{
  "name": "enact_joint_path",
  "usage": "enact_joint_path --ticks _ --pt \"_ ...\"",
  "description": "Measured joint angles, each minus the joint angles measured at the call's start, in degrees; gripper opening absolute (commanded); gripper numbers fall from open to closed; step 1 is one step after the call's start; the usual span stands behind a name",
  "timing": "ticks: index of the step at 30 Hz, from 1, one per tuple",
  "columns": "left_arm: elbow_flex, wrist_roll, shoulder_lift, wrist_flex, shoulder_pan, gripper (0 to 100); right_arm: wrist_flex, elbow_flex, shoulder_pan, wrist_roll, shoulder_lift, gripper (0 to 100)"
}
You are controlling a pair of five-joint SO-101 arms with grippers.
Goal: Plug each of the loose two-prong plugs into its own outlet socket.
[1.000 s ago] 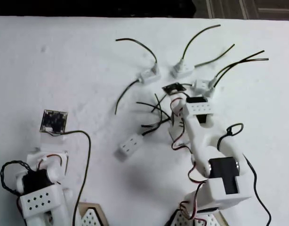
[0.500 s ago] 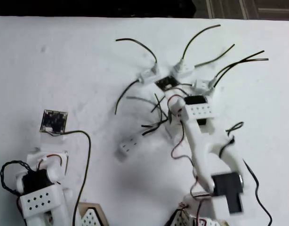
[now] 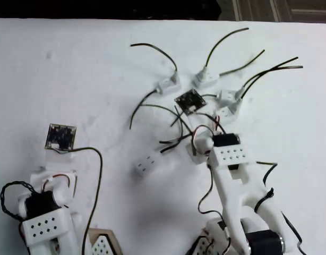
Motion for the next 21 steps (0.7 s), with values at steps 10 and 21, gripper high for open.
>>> enact_joint_path --ticks 10,21 --pt "0.00 0.00 0.00 0.00 0.00 3 5.80 -3.78 -0.79 -5.45 5.89 14.8" --pt "0.00 0.00 0.00 0.00 0.00 3 11.34 -10.11 1.67 -5.63 6.95 14.9"
